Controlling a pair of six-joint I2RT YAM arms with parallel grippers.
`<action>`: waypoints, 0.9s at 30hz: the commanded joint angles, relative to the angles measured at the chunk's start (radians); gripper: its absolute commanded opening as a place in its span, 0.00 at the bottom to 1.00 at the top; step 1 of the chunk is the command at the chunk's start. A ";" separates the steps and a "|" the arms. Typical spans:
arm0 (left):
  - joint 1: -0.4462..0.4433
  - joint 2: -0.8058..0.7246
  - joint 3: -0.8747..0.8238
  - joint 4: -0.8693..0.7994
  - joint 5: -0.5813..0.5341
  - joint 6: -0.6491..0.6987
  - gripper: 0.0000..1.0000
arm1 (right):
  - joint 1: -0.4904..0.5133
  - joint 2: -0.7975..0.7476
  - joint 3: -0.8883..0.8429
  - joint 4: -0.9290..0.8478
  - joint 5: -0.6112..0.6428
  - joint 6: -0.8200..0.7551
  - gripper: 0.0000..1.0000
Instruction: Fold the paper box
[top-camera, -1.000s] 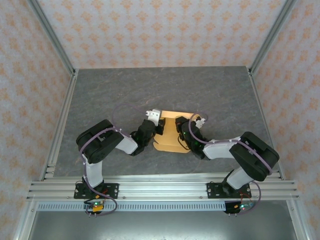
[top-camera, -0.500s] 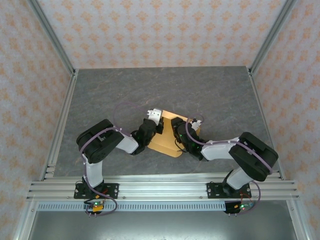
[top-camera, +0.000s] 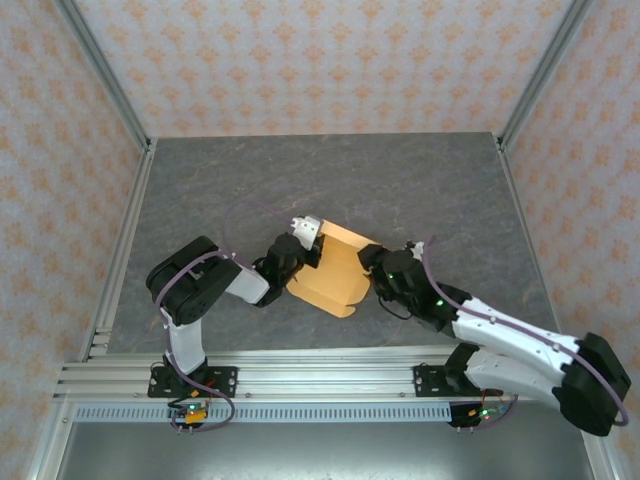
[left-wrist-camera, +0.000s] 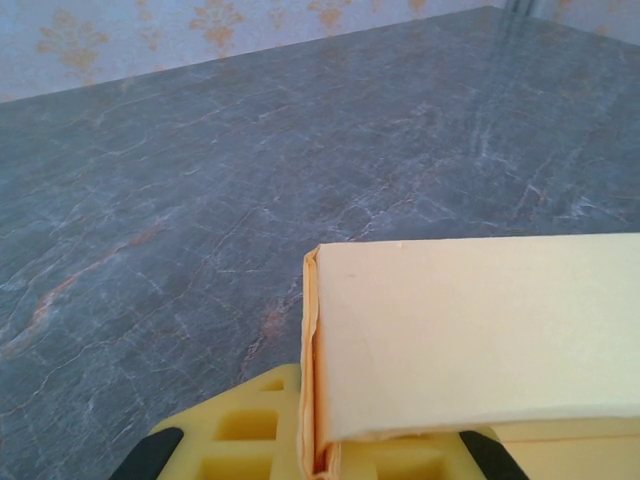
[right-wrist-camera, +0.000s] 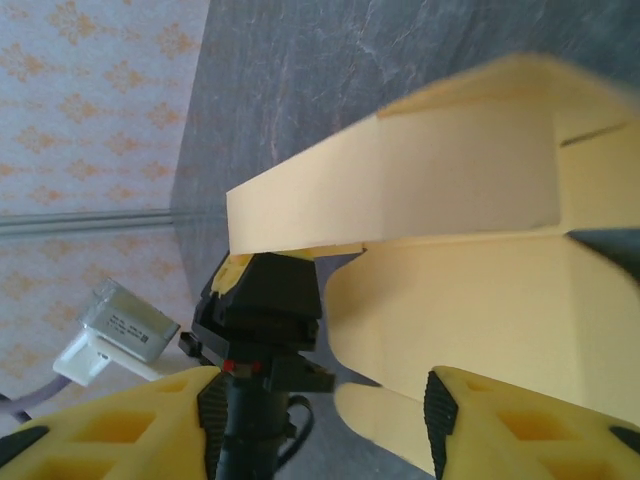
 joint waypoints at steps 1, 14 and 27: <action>0.007 -0.019 -0.015 -0.016 0.127 0.086 0.00 | -0.023 -0.038 0.154 -0.334 -0.019 -0.200 0.59; 0.047 0.017 -0.053 0.073 0.423 0.139 0.00 | -0.314 0.559 0.706 -0.591 -0.536 -0.833 0.63; 0.032 0.076 -0.035 0.092 0.443 0.133 0.06 | -0.319 0.795 0.767 -0.550 -0.669 -0.922 0.50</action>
